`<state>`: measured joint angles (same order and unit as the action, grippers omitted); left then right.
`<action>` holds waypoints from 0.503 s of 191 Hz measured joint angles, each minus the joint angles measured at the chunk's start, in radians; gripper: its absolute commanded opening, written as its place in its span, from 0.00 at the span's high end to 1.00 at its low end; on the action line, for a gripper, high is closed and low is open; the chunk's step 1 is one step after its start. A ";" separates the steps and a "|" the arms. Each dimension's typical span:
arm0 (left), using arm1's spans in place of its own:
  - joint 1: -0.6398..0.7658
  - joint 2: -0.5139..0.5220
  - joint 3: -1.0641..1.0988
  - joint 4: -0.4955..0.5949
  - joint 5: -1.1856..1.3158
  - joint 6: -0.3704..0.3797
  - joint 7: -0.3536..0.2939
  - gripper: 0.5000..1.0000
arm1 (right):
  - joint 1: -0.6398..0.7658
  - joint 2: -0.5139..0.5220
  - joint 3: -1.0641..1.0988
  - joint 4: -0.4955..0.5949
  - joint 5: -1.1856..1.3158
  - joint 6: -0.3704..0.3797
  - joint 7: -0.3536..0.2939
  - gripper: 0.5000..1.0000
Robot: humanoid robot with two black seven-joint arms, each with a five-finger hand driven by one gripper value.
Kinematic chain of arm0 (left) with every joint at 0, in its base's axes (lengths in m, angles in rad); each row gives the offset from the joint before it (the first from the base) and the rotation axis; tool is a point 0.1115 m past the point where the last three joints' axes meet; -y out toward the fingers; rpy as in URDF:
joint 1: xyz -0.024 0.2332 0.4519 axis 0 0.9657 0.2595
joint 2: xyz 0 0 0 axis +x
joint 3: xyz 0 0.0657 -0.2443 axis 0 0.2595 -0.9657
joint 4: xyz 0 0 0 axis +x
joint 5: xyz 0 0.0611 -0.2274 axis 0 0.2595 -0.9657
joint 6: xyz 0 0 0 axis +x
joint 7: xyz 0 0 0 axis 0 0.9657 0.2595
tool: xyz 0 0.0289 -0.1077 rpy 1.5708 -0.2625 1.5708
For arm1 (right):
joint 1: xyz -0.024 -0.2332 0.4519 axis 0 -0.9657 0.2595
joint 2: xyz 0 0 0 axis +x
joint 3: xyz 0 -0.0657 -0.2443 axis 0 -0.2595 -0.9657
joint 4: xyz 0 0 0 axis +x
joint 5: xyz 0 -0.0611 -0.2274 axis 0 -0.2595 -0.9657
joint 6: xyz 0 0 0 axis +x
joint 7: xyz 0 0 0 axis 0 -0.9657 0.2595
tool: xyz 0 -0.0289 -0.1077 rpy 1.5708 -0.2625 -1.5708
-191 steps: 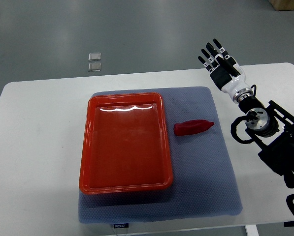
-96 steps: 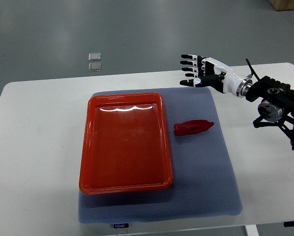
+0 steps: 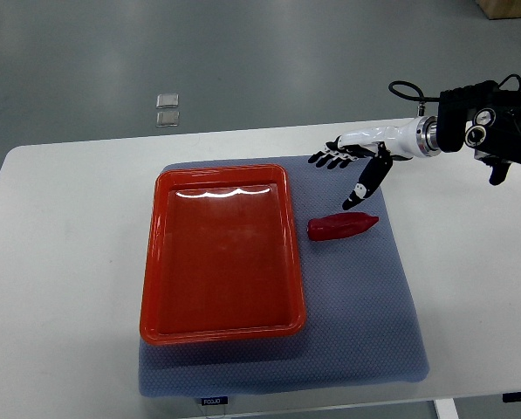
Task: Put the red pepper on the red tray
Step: 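Reach the right hand down over the red pepper beside the tray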
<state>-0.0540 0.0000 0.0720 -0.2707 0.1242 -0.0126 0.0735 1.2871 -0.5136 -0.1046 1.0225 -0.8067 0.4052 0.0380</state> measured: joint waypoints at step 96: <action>0.000 0.000 0.000 0.004 0.000 -0.001 0.000 0.00 | -0.065 0.060 -0.031 0.009 -0.039 -0.101 -0.032 0.17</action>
<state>-0.0544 0.0000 0.0718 -0.2671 0.1242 -0.0139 0.0736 1.2222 -0.4532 -0.1358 1.0318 -0.8457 0.3047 0.0061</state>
